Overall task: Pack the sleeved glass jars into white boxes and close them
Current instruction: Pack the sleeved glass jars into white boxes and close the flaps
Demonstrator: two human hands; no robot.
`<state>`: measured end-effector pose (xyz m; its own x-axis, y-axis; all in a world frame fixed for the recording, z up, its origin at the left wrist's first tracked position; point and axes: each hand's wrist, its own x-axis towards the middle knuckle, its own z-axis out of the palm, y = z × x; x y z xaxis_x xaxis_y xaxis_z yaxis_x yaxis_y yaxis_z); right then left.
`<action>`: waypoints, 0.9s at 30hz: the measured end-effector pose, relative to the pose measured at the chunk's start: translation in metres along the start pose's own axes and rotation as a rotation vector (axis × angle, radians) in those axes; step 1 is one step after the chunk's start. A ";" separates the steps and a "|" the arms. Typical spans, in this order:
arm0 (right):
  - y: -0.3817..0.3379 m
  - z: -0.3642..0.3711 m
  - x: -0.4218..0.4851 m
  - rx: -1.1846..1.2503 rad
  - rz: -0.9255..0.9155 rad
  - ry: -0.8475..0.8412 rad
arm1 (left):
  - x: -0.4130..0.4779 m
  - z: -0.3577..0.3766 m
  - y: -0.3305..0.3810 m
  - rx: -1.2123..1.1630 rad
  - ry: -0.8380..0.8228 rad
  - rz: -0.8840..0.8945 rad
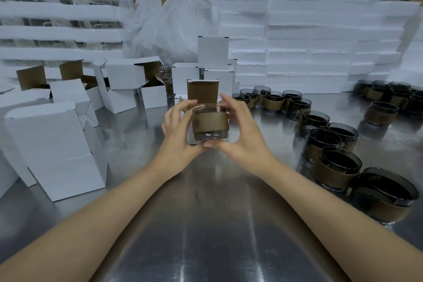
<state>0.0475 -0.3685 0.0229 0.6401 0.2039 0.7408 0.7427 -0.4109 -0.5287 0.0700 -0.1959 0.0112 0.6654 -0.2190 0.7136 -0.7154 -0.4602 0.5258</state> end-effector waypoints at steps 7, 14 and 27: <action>0.018 -0.006 -0.003 -0.003 0.135 -0.054 | 0.000 0.000 0.000 0.083 0.016 -0.042; 0.019 -0.009 -0.002 -0.226 -0.049 -0.008 | 0.000 0.003 -0.004 0.065 0.054 -0.029; 0.027 -0.008 -0.003 -0.287 0.040 0.026 | -0.002 0.001 -0.001 0.083 -0.033 0.258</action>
<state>0.0639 -0.3872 0.0098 0.6601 0.1610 0.7337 0.6282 -0.6539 -0.4217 0.0698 -0.1959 0.0087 0.4710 -0.3656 0.8028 -0.8431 -0.4542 0.2878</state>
